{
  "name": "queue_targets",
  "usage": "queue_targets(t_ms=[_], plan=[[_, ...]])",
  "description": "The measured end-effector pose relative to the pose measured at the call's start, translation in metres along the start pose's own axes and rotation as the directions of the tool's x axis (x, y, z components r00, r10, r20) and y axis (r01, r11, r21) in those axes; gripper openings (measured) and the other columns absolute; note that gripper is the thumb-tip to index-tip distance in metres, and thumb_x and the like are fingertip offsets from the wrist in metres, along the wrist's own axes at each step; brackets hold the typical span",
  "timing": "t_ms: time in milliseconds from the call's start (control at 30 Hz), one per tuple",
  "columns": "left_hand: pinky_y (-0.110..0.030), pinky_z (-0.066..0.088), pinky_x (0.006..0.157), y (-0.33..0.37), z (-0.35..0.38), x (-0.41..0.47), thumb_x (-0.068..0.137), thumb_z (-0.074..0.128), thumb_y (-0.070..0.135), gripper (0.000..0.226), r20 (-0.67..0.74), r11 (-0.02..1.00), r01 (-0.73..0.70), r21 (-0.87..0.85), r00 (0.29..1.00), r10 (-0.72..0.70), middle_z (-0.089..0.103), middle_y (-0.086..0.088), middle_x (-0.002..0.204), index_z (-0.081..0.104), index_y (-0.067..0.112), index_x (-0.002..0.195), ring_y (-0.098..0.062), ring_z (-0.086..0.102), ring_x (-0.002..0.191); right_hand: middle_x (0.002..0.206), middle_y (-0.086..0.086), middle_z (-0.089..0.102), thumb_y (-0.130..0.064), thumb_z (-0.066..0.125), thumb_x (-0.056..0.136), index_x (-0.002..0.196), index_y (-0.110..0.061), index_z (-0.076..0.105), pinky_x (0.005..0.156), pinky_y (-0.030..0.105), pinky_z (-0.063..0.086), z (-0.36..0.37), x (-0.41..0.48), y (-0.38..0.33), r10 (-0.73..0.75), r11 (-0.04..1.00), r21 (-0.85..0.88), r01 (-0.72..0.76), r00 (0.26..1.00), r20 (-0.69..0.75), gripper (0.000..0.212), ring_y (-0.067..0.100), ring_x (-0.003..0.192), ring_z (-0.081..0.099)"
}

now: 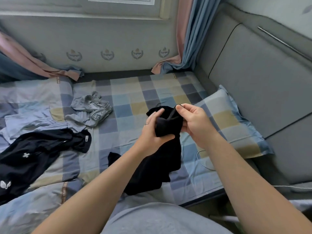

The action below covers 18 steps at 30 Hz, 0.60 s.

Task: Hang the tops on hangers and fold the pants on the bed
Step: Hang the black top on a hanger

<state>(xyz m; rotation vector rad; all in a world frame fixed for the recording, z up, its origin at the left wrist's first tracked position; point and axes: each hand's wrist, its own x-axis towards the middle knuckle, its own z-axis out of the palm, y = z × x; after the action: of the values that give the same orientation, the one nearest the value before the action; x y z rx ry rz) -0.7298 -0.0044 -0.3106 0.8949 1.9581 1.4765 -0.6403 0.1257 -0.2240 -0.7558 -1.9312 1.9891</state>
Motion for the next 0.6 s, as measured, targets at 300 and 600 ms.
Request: queue_targets(t_ms=[300,600], plan=[[-0.035,0.057,0.086,0.051,0.017,0.039,0.096,0.063,0.008,0.008,-0.187,0.967,0.059,-0.247,0.976,-0.108,0.073,-0.004,0.095,0.069,0.009,0.103,-0.015,0.069,0.086,0.129,-0.003,0.065,-0.03,0.068,0.092,0.133,-0.025,0.055,0.093,0.025,0.052,-0.052,0.002,0.037,-0.021,0.998,-0.056,0.025,0.996,0.081,0.042,0.007,0.118,0.062],[-0.038,0.058,0.092,0.091,0.019,0.052,0.098,0.063,0.02,0.015,-0.279,0.871,0.102,-0.481,0.924,-0.263,0.076,-0.003,0.103,0.069,0.016,0.111,-0.02,0.073,0.098,0.081,-0.016,0.065,-0.012,0.063,0.097,0.091,-0.027,0.057,0.07,0.012,0.047,-0.033,0.0,0.122,0.244,0.831,-0.533,-0.16,0.966,0.09,0.017,-0.001,0.077,0.061]])
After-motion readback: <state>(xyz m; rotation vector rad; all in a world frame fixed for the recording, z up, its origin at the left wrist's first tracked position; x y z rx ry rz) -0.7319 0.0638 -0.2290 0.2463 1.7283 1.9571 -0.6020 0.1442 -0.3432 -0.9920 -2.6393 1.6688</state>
